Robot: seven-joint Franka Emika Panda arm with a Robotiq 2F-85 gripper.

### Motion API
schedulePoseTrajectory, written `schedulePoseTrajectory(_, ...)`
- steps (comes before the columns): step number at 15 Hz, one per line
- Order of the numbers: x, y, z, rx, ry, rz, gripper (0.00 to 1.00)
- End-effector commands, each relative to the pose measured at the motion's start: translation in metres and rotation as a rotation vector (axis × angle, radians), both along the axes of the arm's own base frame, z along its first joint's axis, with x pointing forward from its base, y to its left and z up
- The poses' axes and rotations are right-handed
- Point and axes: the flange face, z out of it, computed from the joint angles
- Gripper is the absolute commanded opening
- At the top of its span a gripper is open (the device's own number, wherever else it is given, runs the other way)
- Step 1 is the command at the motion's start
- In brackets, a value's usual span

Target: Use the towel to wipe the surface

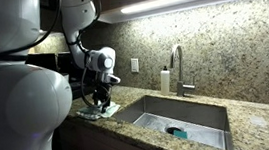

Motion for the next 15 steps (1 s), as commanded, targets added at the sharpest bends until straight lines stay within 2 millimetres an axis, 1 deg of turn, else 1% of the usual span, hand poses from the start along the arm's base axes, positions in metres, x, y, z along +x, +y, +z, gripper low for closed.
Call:
schedulePoseTrajectory(1,0.011,0.019,-0.017,0.023,0.016,0.048,0.68)
schedulePoseTrajectory(4,0.010,0.035,-0.019,0.021,0.034,0.063,0.50)
schedulePoseTrajectory(5,0.009,0.042,-0.021,0.022,0.045,0.066,0.42)
schedulePoseTrajectory(6,0.009,0.048,-0.025,0.020,0.051,0.072,0.36)
schedulePoseTrajectory(7,0.007,0.058,-0.030,0.013,0.063,0.077,0.28)
schedulePoseTrajectory(8,0.007,0.065,-0.034,0.008,0.073,0.086,0.22)
schedulePoseTrajectory(9,0.005,0.080,-0.038,-0.005,0.085,0.099,0.15)
schedulePoseTrajectory(11,0.004,0.108,-0.038,-0.020,0.090,0.131,0.11)
schedulePoseTrajectory(12,0.004,0.121,-0.037,-0.028,0.092,0.144,0.11)
schedulePoseTrajectory(13,0.002,0.146,-0.034,-0.039,0.081,0.168,0.13)
schedulePoseTrajectory(14,0.002,0.161,-0.032,-0.046,0.077,0.189,0.10)
schedulePoseTrajectory(15,0.000,0.182,-0.031,-0.052,0.066,0.210,0.11)
